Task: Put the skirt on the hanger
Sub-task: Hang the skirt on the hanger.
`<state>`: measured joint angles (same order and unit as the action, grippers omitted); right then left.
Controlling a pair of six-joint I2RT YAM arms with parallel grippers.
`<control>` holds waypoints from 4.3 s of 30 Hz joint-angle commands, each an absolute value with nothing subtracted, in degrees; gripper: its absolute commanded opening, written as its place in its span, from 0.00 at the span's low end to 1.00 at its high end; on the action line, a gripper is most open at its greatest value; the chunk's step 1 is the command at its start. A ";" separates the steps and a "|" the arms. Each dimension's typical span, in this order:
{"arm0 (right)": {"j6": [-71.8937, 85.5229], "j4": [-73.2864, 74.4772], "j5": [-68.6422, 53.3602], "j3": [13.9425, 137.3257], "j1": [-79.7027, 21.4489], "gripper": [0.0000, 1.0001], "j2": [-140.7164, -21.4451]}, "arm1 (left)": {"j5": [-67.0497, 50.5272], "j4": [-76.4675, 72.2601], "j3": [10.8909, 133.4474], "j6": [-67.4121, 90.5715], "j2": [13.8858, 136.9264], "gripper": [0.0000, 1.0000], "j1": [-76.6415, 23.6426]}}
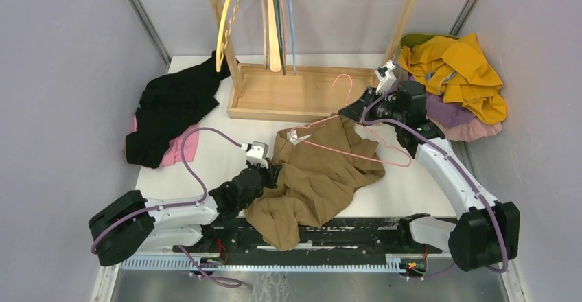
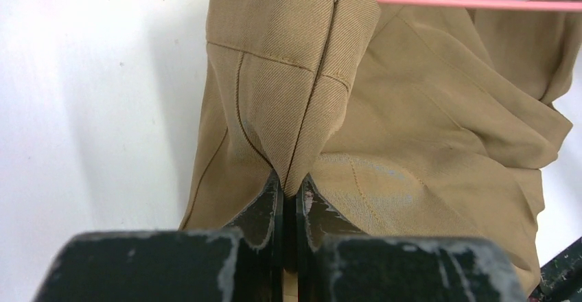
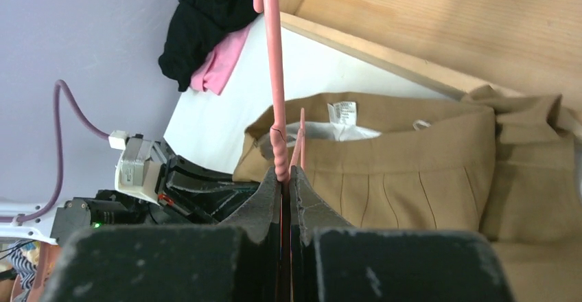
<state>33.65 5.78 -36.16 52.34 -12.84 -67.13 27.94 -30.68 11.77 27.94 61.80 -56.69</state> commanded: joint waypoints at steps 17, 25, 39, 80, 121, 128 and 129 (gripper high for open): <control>29.24 2.38 -43.80 47.79 -21.10 0.01 -69.47 | 20.73 -27.30 22.75 27.08 71.13 0.35 -43.82; 28.36 3.39 -39.58 42.85 -25.11 0.01 -67.21 | 25.00 -8.62 29.67 31.87 67.77 0.43 -42.23; 29.31 2.58 -32.94 45.67 -26.63 0.01 -67.60 | 20.74 5.73 42.49 37.32 71.63 0.64 -46.40; 26.59 10.85 -29.11 52.51 -26.15 0.01 -67.16 | 36.95 7.96 31.72 43.04 71.07 0.17 -48.58; 24.52 27.59 -24.45 62.08 -11.60 0.01 -56.62 | 6.80 -26.12 35.10 30.78 58.73 0.19 -32.65; 26.20 23.54 -31.91 58.07 -11.57 0.01 -55.44 | 2.76 -45.40 6.08 40.69 49.85 0.21 -32.70; 26.75 22.30 -33.50 57.11 -11.60 0.01 -55.19 | 2.77 -47.26 2.96 41.57 49.51 0.21 -32.70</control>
